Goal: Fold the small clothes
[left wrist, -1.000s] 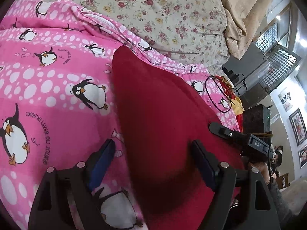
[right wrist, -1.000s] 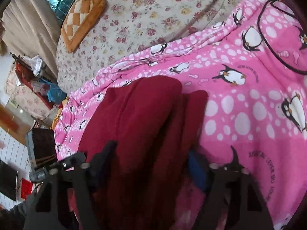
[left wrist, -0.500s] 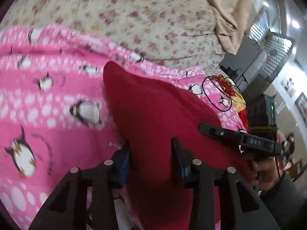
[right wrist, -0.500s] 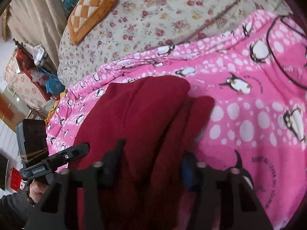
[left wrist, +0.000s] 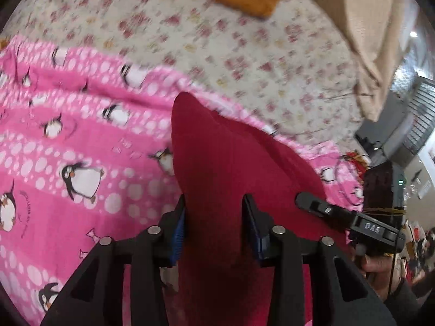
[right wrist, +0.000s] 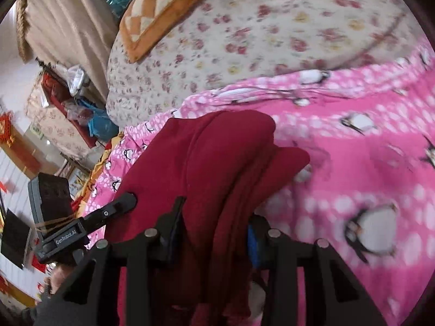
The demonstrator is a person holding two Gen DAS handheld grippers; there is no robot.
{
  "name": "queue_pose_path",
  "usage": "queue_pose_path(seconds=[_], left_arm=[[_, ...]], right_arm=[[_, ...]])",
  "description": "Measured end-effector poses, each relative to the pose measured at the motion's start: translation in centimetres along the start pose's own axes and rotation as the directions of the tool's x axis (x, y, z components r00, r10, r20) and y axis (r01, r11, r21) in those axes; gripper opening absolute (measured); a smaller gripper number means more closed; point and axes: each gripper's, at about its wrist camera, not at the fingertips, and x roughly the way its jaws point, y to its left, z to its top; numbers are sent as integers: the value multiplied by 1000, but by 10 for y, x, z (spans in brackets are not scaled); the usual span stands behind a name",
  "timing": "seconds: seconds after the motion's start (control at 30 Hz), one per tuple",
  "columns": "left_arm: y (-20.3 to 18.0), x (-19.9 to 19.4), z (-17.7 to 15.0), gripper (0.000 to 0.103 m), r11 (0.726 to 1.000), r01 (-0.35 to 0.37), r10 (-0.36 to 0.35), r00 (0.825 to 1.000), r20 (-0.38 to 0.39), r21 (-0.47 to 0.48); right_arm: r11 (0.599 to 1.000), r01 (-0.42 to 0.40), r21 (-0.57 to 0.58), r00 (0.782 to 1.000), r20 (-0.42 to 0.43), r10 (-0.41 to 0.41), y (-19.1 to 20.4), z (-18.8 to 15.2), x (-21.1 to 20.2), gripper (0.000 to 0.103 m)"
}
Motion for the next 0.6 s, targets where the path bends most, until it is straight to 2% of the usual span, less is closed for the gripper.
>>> queue_pose_path(seconds=[0.07,0.1,0.17,0.23,0.3,0.37,0.43,0.47,0.5,0.53,0.57,0.6], left_arm=[[7,18,-6,27,998,-29,26,998,-58,-48],[9,19,-8,32,997,-26,22,999,-49,-71],[11,17,-10,32,994,-12,6,999,-51,-108],[8,14,-10,32,995,-15,10,998,-59,-95],[5,4,-7,32,997,-29,26,999,-34,-77],[1,-21,-5,32,997,-46,50,996,68,-54],[-6,-41,-4,32,997,-80,82,982,170,-20],[-10,-50,-4,32,995,-97,97,969,227,-13],[-13,-55,-5,32,995,-102,101,959,266,-12],[-15,-55,-4,32,995,-103,101,956,275,-8],[-18,-51,-3,32,995,-99,96,961,260,-2],[-19,-47,-1,32,996,-85,82,968,236,0]], right_arm=[[999,39,8,999,-17,-39,-9,-2,13,47],[998,43,39,999,-34,-42,-17,-5,18,53],[996,23,88,999,-30,-21,-22,-5,15,55],[994,30,105,999,-29,-27,-18,-4,8,56],[993,43,110,999,-18,-42,-10,-5,-7,56],[993,86,83,996,-13,-85,0,-6,-23,56],[979,196,-46,980,34,-195,28,-6,-49,56],[950,274,-148,961,77,-265,47,-9,-61,55],[897,363,-253,931,142,-336,70,-16,-71,55],[855,408,-319,911,207,-357,89,-26,-79,55],[844,405,-352,910,242,-336,102,-33,-82,49],[848,379,-370,920,251,-301,111,-39,-82,42]])
